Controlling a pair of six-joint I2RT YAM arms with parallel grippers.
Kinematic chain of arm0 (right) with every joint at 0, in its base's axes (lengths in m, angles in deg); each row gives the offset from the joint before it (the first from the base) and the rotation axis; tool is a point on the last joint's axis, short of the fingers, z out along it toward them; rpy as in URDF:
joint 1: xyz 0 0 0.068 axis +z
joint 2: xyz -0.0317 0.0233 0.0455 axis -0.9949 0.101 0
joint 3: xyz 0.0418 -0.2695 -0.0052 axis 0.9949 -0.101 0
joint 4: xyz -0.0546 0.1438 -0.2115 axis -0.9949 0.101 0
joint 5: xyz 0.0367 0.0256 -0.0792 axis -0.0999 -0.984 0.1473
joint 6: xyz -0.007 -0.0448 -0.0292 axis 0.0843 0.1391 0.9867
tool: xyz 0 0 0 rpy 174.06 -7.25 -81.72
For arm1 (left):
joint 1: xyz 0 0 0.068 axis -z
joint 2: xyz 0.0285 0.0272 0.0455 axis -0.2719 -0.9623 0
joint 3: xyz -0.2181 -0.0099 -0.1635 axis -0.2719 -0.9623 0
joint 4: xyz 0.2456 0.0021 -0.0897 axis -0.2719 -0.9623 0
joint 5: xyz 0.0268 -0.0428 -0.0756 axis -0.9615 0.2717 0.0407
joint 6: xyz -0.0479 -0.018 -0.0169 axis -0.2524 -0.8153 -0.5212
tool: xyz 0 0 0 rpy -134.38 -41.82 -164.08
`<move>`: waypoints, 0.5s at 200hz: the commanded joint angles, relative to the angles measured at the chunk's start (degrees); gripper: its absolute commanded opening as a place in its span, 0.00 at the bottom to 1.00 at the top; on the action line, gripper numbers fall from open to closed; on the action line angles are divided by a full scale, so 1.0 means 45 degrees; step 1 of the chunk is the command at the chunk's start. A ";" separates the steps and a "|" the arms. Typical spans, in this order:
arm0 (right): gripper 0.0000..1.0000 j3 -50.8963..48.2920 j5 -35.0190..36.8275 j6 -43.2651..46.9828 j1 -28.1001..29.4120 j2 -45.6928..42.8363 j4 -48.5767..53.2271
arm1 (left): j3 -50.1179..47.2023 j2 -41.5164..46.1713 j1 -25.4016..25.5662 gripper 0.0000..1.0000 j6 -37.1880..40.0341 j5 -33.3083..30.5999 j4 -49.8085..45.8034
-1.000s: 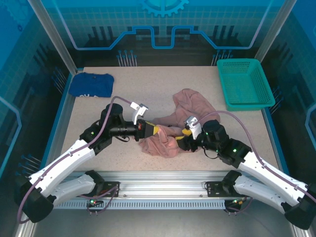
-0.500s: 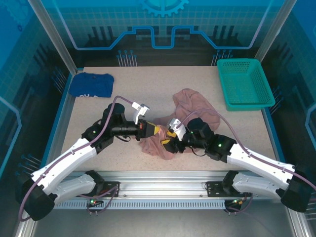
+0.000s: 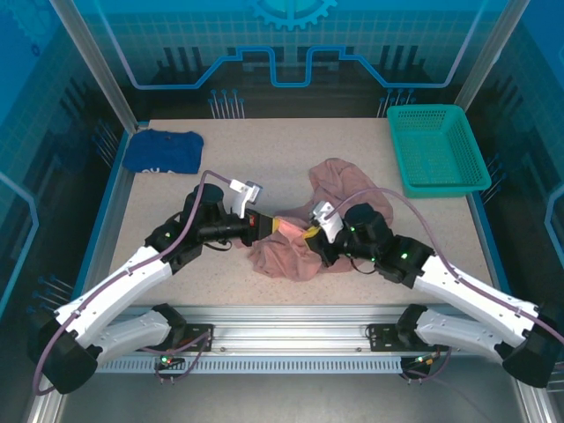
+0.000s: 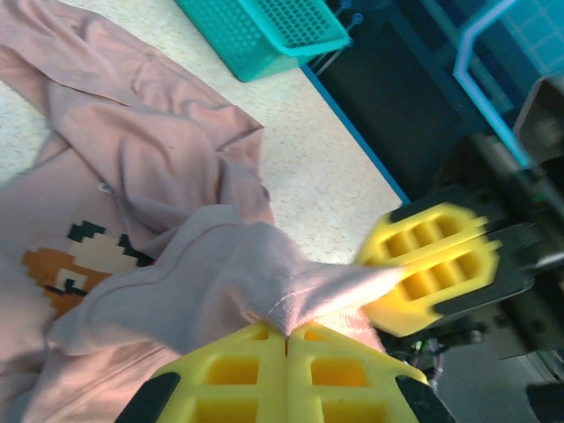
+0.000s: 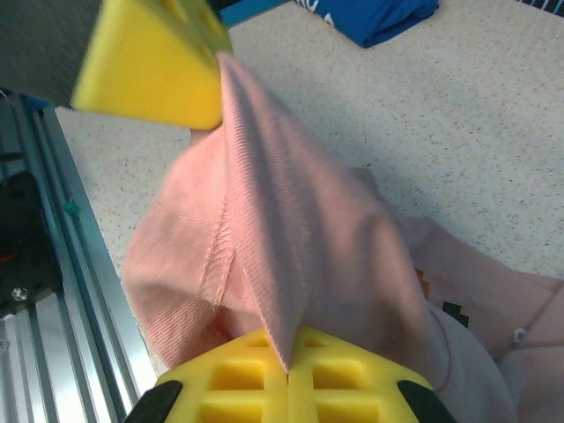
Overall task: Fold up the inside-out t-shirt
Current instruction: Adjust the T-shirt at the center of the table.
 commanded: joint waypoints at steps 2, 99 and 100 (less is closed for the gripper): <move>0.01 0.0687 -0.1987 -0.0547 -0.1141 -0.0427 0.0875 | 0.0490 -0.0041 -0.0123 0.00 0.0411 -0.1070 -0.0542; 0.33 0.0947 0.1470 -0.0977 -0.1074 0.0168 0.2574 | 0.0058 0.0284 -0.0105 0.00 -0.0612 0.1353 0.1599; 0.34 0.0829 0.1420 -0.0933 -0.1019 0.0124 0.2514 | 0.0068 0.0291 -0.0114 0.00 -0.0606 0.1353 0.1602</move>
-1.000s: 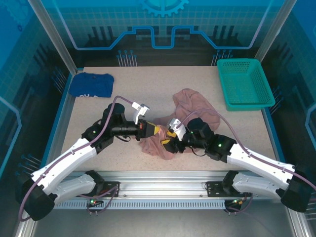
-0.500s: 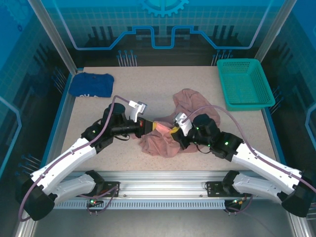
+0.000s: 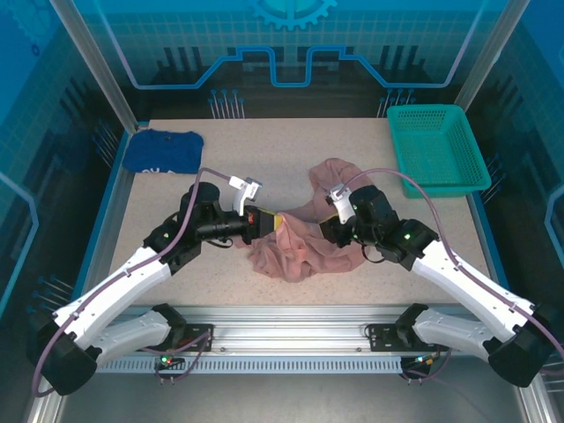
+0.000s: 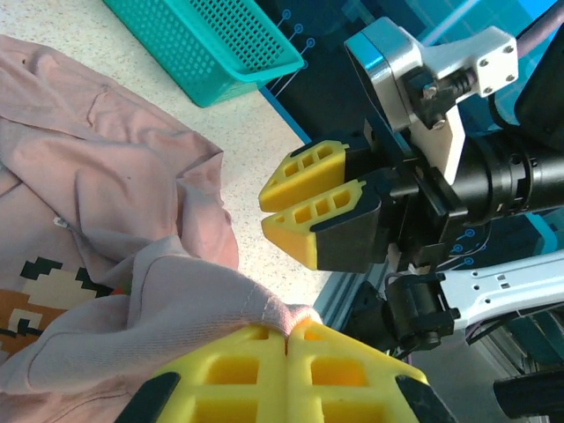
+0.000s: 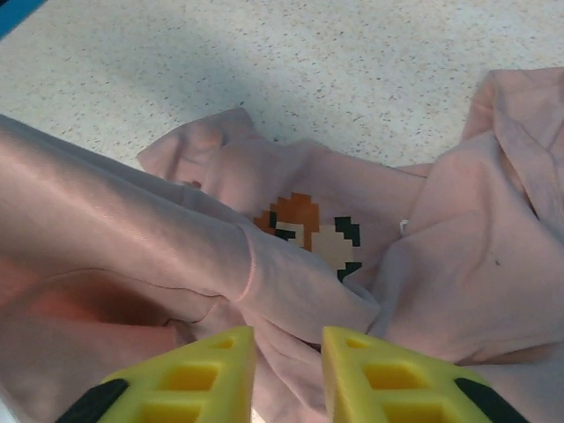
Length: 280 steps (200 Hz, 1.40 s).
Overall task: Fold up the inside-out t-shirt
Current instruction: Adjust the T-shirt at the center of the table.
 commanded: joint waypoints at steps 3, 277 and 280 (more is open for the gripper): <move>0.36 -0.0752 -0.0449 0.0595 0.0625 -0.1090 -0.0580 | 0.0079 0.0143 -0.0077 0.00 -0.0205 0.0266 0.0404; 0.00 0.1090 -0.0327 -0.2198 -0.1260 0.1256 -0.0032 | 0.0724 -0.3068 0.0001 0.19 0.0602 -0.2990 -0.1276; 0.00 0.1099 -0.0367 -0.2208 -0.1259 0.1332 -0.0067 | 0.0673 -0.3100 0.0009 0.23 0.0599 -0.2963 -0.1175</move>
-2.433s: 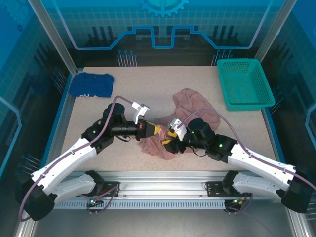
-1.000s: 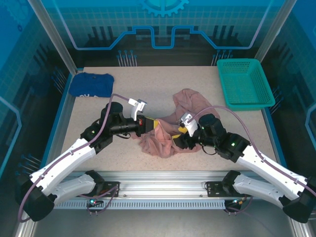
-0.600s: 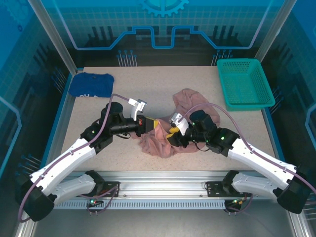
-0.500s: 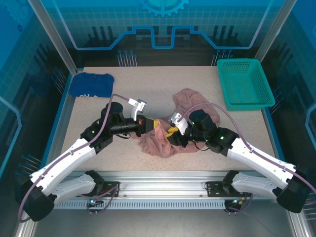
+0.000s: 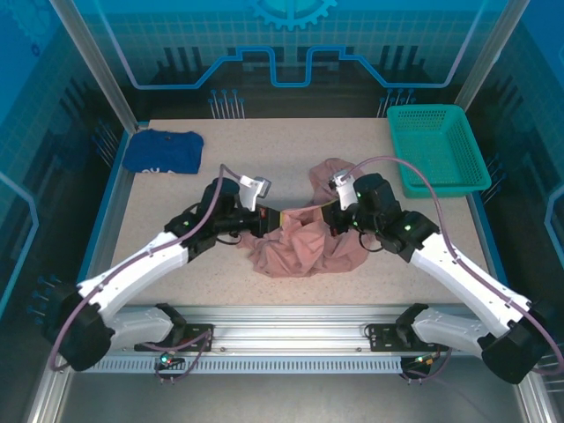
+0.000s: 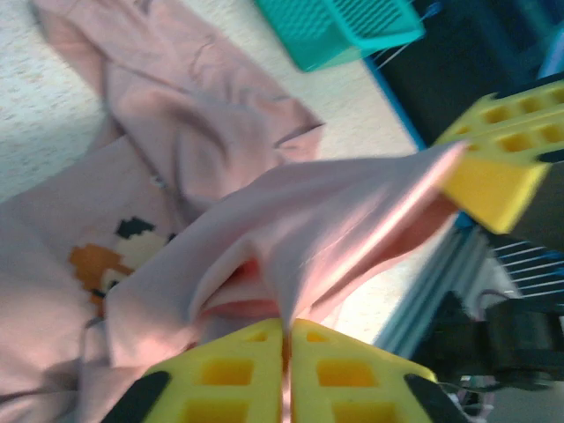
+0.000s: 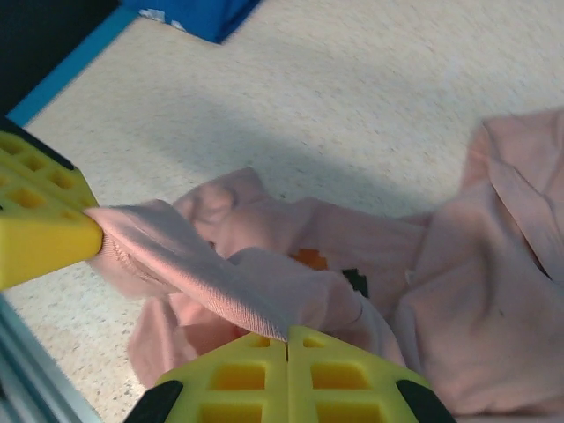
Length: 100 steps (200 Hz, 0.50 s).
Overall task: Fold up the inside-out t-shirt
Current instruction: Adjust the T-shirt at the center of the table.
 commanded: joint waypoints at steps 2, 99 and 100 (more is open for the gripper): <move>0.00 0.0315 0.0341 -0.1277 -0.0307 0.0561 0.0701 | 0.0223 -0.0541 0.0036 0.25 0.0415 -0.0800 -0.0484; 0.00 0.0340 -0.0412 -0.0940 -0.1429 0.1083 0.0575 | -0.1841 -0.2584 0.1261 0.58 0.2779 -0.1209 0.3263; 0.00 0.0346 -0.0422 -0.0938 -0.1442 0.1072 0.0575 | -0.1835 -0.2618 0.1274 0.58 0.2800 -0.1237 0.3303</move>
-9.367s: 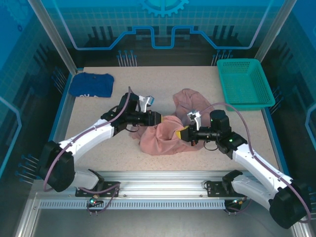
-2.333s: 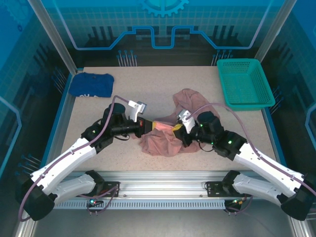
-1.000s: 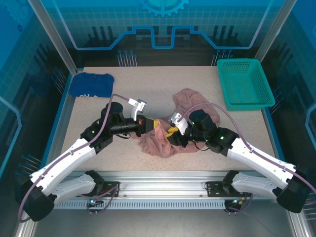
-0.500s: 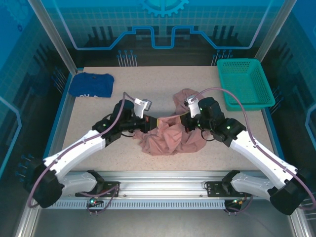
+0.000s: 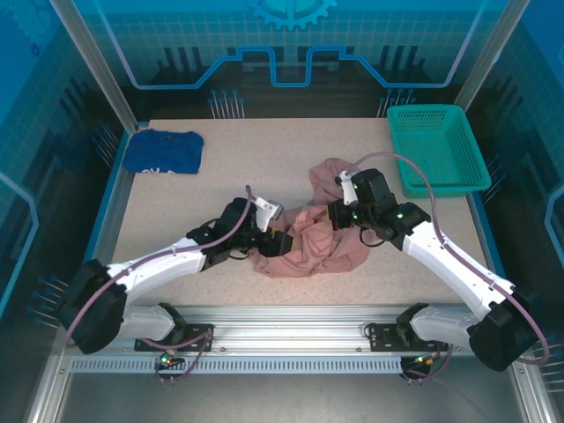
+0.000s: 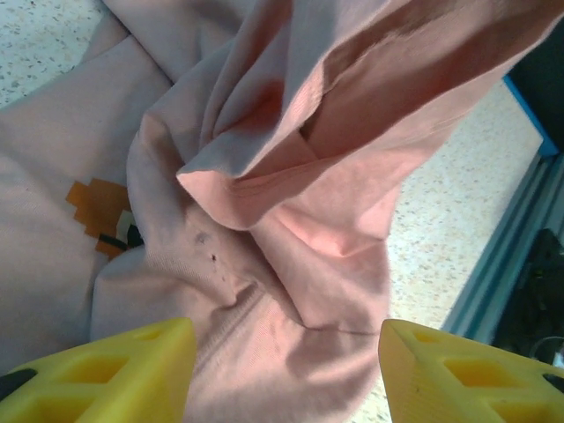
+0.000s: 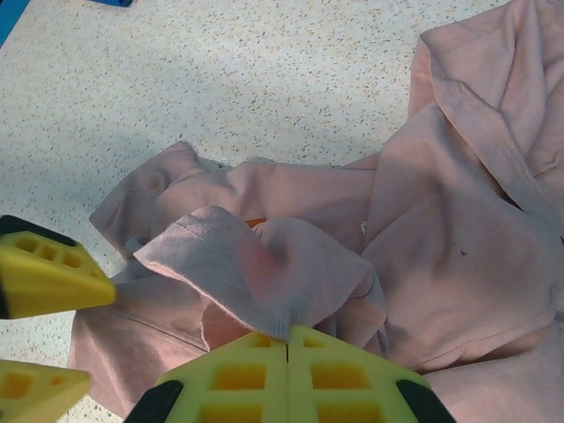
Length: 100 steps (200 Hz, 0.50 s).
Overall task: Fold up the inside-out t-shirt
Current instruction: Adjust the T-shirt at the center of the table.
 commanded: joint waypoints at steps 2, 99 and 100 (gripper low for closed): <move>0.00 0.0330 -0.0357 0.0001 -0.0354 -0.0062 0.0211 | 0.0331 -0.1255 0.0113 0.59 0.1330 -0.0505 0.1016; 0.00 0.0128 -0.0690 0.0188 -0.0749 -0.0295 0.0150 | 0.1571 -0.3999 0.0123 0.60 0.1776 0.0319 0.3373; 0.00 0.0110 -0.0691 0.0183 -0.0749 -0.0295 0.0151 | 0.1587 -0.4008 0.0115 0.60 0.1766 0.0333 0.3376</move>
